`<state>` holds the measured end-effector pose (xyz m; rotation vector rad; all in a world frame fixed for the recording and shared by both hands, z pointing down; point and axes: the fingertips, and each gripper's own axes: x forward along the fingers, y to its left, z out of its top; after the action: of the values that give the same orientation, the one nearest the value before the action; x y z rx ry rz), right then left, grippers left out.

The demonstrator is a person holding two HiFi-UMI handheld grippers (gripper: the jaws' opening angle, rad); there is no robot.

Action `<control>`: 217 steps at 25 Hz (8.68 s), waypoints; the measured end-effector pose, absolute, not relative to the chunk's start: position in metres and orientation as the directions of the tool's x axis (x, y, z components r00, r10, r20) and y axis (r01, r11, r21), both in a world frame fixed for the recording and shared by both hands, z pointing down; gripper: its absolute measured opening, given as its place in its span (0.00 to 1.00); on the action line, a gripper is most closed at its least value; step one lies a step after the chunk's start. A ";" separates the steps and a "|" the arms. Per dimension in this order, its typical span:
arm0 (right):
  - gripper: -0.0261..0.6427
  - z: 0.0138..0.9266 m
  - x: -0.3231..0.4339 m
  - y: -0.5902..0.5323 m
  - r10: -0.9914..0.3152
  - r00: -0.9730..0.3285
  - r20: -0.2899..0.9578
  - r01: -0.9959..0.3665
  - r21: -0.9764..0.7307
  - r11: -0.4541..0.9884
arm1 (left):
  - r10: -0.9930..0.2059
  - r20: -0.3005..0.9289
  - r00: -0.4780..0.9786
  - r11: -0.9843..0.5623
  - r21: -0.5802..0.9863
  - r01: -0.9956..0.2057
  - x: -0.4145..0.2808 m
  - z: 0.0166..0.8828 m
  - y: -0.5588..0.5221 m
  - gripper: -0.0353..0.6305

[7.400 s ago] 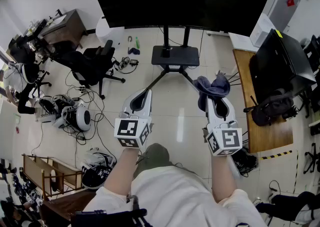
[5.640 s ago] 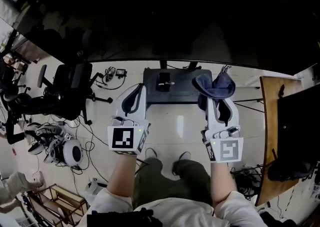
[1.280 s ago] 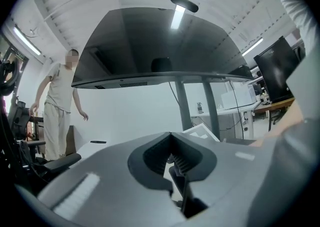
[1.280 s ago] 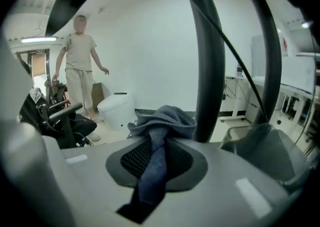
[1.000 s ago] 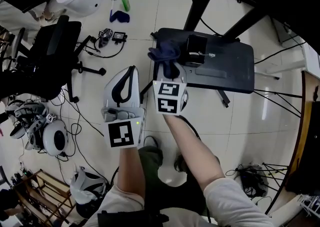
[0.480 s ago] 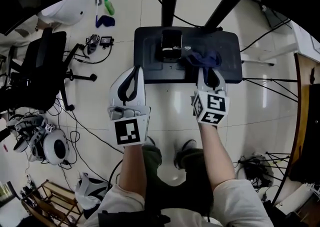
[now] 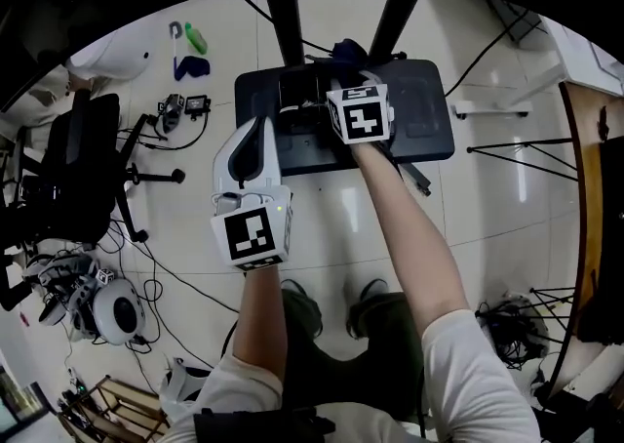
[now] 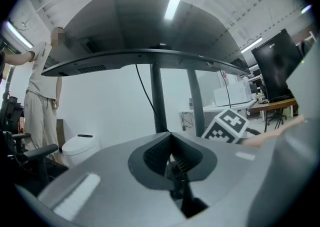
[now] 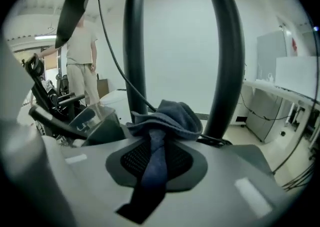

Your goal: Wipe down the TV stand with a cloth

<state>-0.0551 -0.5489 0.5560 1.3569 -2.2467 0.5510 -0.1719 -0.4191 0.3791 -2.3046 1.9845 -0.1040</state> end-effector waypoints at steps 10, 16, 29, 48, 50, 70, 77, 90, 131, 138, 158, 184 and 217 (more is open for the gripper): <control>0.14 0.568 -0.004 -0.359 -0.806 -0.425 0.412 -0.894 -0.054 0.444 | -0.986 -0.011 0.167 -0.164 -0.125 -0.979 -0.143 0.390 -0.411 0.22; 0.14 0.500 0.038 -0.453 -0.824 -0.442 0.355 -0.895 -0.123 0.428 | -0.982 -0.009 0.190 -0.187 -0.138 -0.973 -0.121 0.398 -0.419 0.22; 0.14 0.561 0.062 -0.434 -0.783 -0.472 0.406 -0.871 -0.078 0.485 | -0.960 -0.047 0.277 -0.254 -0.277 -0.927 -0.059 0.456 -0.315 0.24; 0.14 0.599 0.136 -0.396 -0.855 -0.448 0.260 -0.890 -0.043 0.454 | -0.922 -0.158 0.354 -0.296 -0.300 -0.907 -0.016 0.542 -0.250 0.25; 0.14 0.620 0.148 -0.424 -0.840 -0.408 0.358 -0.908 -0.062 0.414 | -0.922 -0.153 0.356 -0.296 -0.314 -0.902 -0.009 0.547 -0.250 0.25; 0.15 0.580 0.146 -0.159 -0.877 -0.408 -0.255 -0.913 0.141 0.384 | -0.882 -0.167 0.441 -0.377 -0.315 -0.871 0.020 0.570 -0.249 0.25; 0.15 0.522 0.060 -0.148 -0.684 -0.624 -0.379 -0.773 0.170 0.611 | -0.966 -0.100 0.240 -0.197 -0.323 -0.926 -0.052 0.531 -0.194 0.25; 0.15 0.677 -0.130 -0.200 -0.697 -0.593 -0.402 -0.796 0.167 0.581 | -0.968 -0.249 0.031 0.002 -0.134 -0.991 -0.299 0.634 -0.207 0.25; 0.15 1.143 -0.286 -0.331 -0.601 -0.743 0.293 -0.626 0.014 0.780 | -0.998 0.000 -0.066 0.066 -0.046 -0.997 -0.384 0.864 -0.277 0.29; 0.15 1.125 -0.378 -0.212 -0.493 -0.850 0.184 -0.507 -0.036 0.861 | -0.991 -0.042 -0.126 0.130 -0.091 -0.987 -0.407 0.835 -0.237 0.29; 0.15 0.757 0.135 -0.227 -0.897 -0.357 -0.259 -0.917 -0.085 0.390 | -0.866 -0.137 0.481 -0.464 -0.142 -0.874 0.018 0.725 -0.242 0.29; 0.15 1.172 0.078 -0.502 -0.836 -0.419 0.354 -0.892 0.013 0.452 | -0.954 -0.057 0.294 -0.277 -0.200 -0.940 -0.036 0.813 -0.287 0.30; 0.15 0.576 0.127 -0.162 -0.763 -0.405 -0.504 -0.909 0.134 0.395 | -0.856 -0.124 0.502 -0.468 -0.226 -0.854 0.009 0.632 -0.166 0.30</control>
<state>0.1270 -0.1617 0.5760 1.8337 -2.9111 -0.7085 0.0093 -0.1664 0.6318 -2.4895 1.4507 -0.0098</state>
